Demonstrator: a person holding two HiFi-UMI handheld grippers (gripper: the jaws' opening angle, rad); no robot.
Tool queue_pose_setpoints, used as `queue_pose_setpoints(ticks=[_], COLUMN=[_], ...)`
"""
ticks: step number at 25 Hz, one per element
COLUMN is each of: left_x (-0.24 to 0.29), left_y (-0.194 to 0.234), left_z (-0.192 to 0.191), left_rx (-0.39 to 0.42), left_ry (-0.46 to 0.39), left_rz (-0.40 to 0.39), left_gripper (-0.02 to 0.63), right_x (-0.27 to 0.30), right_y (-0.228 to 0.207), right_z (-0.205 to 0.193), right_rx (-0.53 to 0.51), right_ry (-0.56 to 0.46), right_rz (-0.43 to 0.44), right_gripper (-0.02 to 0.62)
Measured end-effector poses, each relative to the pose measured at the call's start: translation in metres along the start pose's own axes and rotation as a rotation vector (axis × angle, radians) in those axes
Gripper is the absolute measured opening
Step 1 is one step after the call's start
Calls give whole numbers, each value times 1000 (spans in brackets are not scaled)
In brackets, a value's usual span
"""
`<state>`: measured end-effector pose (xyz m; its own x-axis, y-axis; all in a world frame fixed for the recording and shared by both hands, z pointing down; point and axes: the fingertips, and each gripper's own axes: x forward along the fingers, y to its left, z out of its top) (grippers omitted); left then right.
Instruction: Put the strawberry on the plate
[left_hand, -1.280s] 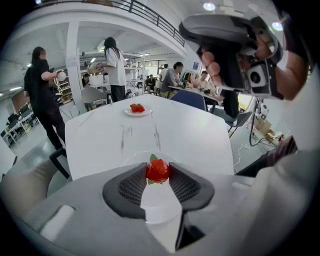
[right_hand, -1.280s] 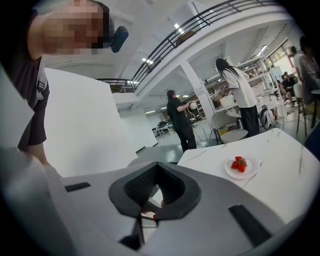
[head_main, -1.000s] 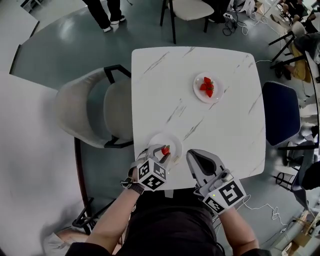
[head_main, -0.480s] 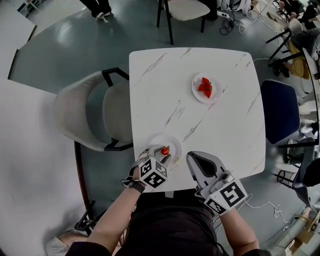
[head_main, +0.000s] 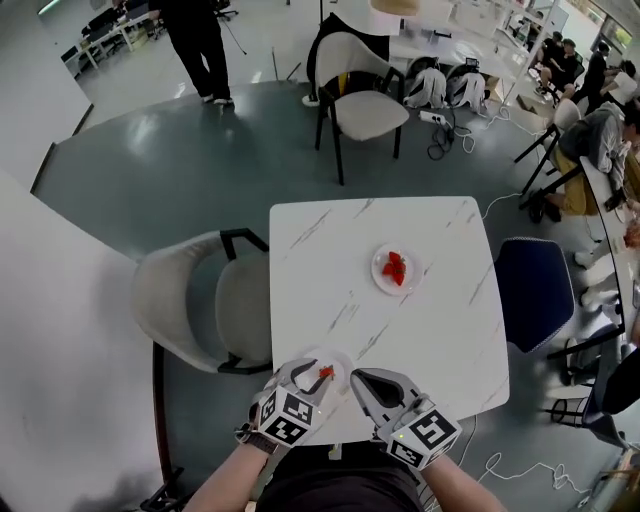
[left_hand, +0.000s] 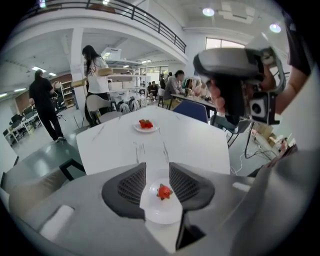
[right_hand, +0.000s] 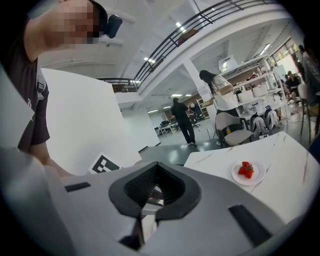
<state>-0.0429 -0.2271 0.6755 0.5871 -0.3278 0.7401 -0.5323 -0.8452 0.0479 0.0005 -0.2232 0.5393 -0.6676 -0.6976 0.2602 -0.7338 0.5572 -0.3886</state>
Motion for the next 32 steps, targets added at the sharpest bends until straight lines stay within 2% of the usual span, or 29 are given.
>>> queue_pose_setpoints(ticks=[7, 8, 9, 10, 14, 18, 23, 32], left_x=[-79, -91, -103, -114, -145, -172, -199, -239], left_y=[9, 11, 14, 16, 15, 4, -12, -25], left_z=[81, 93, 104, 114, 140, 169, 193, 213], left_rx=[-92, -100, -105, -111, -134, -126, -161, -165], left_ry=[-267, -303, -338, -371, -478, -573, -643, -716], left_rz=[26, 39, 55, 70, 97, 99, 96, 129], left_gripper=[144, 133, 69, 50, 11, 11, 11, 11], right_x=[0, -1, -2, -3, -9, -15, -26, -40], right_y=[26, 30, 34, 37, 45, 54, 63, 87], right_z=[48, 58, 67, 75, 96, 114, 131, 162], right_rx=[-62, -72, -82, -91, -119, -142, -160, -227], right_ry=[-16, -21, -28, -37, -73, -105, -138, -198], right_rz=[31, 37, 46, 53, 60, 81, 100, 133], right_gripper=[5, 5, 5, 5, 5, 5, 5, 3])
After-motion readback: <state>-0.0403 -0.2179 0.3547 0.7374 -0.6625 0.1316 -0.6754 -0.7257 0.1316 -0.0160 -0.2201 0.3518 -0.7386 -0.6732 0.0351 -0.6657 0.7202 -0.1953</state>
